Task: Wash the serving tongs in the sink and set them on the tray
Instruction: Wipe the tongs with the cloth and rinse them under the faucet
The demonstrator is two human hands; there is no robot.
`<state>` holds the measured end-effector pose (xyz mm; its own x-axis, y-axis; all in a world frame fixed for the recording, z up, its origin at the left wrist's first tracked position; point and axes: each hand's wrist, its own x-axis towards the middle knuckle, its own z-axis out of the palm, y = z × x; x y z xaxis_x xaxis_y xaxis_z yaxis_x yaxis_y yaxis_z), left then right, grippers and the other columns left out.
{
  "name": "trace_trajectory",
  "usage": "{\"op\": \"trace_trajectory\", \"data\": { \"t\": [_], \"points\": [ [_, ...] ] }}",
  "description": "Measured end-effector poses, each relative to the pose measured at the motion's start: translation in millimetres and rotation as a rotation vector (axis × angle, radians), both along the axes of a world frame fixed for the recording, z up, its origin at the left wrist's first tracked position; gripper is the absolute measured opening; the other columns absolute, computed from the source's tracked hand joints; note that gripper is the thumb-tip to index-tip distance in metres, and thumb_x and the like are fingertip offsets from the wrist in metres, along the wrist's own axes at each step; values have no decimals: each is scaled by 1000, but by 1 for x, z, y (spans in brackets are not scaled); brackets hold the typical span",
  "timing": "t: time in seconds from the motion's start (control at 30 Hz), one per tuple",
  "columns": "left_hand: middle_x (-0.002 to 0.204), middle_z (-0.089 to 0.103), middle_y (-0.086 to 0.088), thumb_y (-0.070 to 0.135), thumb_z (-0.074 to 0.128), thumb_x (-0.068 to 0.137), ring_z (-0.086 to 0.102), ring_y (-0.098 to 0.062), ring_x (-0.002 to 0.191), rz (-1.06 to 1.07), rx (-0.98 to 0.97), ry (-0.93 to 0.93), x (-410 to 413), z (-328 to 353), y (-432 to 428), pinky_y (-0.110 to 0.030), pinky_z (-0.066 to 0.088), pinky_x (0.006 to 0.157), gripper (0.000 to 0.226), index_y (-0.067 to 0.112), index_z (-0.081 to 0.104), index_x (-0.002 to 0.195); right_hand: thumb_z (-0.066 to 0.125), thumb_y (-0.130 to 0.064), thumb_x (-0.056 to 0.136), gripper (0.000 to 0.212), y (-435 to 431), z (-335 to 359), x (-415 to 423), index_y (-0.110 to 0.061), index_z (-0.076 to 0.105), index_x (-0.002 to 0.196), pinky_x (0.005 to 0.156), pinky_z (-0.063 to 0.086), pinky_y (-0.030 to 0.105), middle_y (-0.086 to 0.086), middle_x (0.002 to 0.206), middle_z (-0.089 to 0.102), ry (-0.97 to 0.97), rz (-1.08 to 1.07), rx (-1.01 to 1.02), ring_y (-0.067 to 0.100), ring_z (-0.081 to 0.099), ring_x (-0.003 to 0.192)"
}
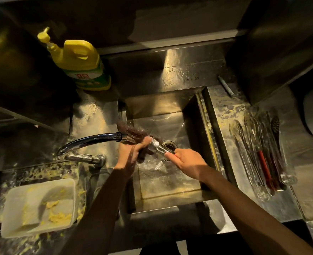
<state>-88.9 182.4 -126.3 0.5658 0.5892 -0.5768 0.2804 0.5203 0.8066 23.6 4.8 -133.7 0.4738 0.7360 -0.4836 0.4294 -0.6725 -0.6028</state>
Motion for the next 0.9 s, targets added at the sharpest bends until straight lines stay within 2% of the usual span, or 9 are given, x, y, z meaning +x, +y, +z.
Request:
{"op": "trace_trajectory", "data": {
  "t": [0.1,0.17,0.3,0.37,0.5,0.6,0.67,0.8,0.9],
  "points": [
    [93,76,-7,23,74,82,70,-24,88,158,-318,-112,6,3,-12,-41,54,83,21,11,69,98,40,-61,98,56,14,3,-9,-14,56,73,61,41,37,5,70,58,-10,-48,59,21,55,64],
    [101,75,-12,22,72,83,70,-28,96,106,-343,-89,5,5,-11,-45,54,88,25,8,67,103,40,-60,99,53,18,-1,-17,-18,51,68,60,38,35,0,66,54,-9,-39,52,20,54,63],
    [78,72,-13,15,81,76,69,-24,60,-141,44,79,-7,2,7,-29,50,49,18,9,68,87,37,-67,96,57,1,-9,-5,-19,54,71,59,39,32,1,71,57,-14,63,-45,16,55,63],
    [77,70,-16,23,82,75,65,-21,53,-116,-24,40,-10,-2,8,-24,44,44,26,6,69,90,35,-67,96,62,4,-7,0,-14,57,73,61,40,36,5,73,58,-55,113,-55,19,55,65],
    [90,72,-11,27,74,80,70,-25,78,75,-288,-23,0,-9,3,-40,56,74,25,8,70,96,37,-60,100,60,28,-6,-17,-16,49,62,63,39,37,2,65,51,-53,40,0,21,51,63],
    [75,67,-8,20,67,90,65,-18,62,3,-153,75,0,-11,6,-32,52,61,16,8,67,80,36,-60,100,59,28,-13,-30,-20,43,57,64,35,35,0,65,48,-75,51,2,19,50,62],
    [82,70,-10,16,75,85,69,-21,68,-76,17,114,-3,-16,15,-28,55,56,13,5,68,86,35,-60,100,61,24,-10,-21,-16,51,61,65,38,36,2,71,53,-87,99,-17,19,53,66],
    [95,75,-2,17,82,77,71,-21,95,-278,254,194,-12,-21,25,-37,56,86,17,23,70,88,32,-70,95,68,14,-1,21,-15,68,80,60,40,32,3,76,63,-290,300,-166,17,59,66],
    [91,74,1,16,79,80,71,-15,88,-201,277,235,-18,-19,19,-33,58,81,17,23,68,90,33,-70,95,65,5,-1,33,-17,69,82,65,50,34,3,81,63,-336,264,-196,18,61,69]
  ]
}}
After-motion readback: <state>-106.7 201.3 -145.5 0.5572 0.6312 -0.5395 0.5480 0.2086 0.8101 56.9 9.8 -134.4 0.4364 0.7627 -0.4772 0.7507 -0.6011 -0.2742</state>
